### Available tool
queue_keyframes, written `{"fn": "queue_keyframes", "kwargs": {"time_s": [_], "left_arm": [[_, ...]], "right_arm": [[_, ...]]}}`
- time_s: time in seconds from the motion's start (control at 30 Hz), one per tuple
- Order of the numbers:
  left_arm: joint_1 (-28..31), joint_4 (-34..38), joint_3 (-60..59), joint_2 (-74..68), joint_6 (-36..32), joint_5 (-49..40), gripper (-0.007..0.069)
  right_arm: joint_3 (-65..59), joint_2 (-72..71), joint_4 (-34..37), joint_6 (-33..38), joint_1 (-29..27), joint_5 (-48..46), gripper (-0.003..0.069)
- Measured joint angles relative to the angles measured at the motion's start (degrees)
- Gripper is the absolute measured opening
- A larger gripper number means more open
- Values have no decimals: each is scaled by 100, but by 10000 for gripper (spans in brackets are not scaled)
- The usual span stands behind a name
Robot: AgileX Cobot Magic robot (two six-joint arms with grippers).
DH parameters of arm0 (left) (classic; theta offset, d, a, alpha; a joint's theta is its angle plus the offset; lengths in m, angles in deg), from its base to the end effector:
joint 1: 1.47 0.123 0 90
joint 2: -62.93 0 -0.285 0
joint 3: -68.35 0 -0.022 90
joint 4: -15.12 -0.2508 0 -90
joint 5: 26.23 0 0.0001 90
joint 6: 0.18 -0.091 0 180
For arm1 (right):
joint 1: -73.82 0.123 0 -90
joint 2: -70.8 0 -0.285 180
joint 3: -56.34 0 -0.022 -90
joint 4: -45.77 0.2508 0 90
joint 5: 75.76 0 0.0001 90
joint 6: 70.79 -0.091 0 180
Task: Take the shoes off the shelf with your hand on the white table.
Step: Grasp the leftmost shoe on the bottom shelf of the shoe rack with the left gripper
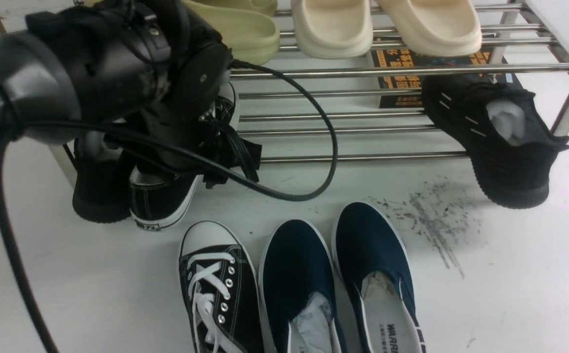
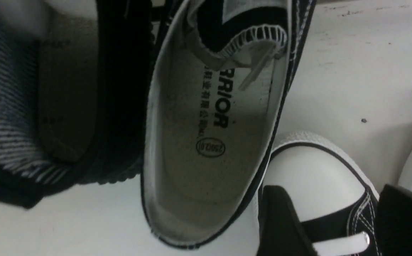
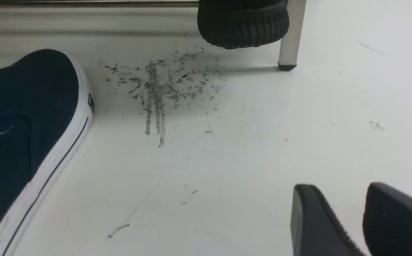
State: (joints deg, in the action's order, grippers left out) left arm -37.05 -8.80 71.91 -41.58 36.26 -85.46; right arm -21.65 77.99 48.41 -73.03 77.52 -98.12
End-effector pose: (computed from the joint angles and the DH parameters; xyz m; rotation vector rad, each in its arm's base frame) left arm 0.3063 -0.1801 0.2938 0.1812 2.6252 0.1570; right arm 0.0518 0.0050 0.1742 0.0040 1.8782 0.1170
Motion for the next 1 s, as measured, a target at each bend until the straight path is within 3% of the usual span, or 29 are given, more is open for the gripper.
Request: {"fn": "queue_keyframes", "kwargs": {"time_s": [0.4,0.73,1.0], "left_arm": [[0,-881,19,-525,649,361,389],[-5,-480,460,-385,702,-199,389],[-5,-825,638,-393,707,-344,389]], "right_arm": [[0,0,0,0,0,0,239],[0,0,0,0,0,0,239],[0,0,0,0,0,0,239]]}}
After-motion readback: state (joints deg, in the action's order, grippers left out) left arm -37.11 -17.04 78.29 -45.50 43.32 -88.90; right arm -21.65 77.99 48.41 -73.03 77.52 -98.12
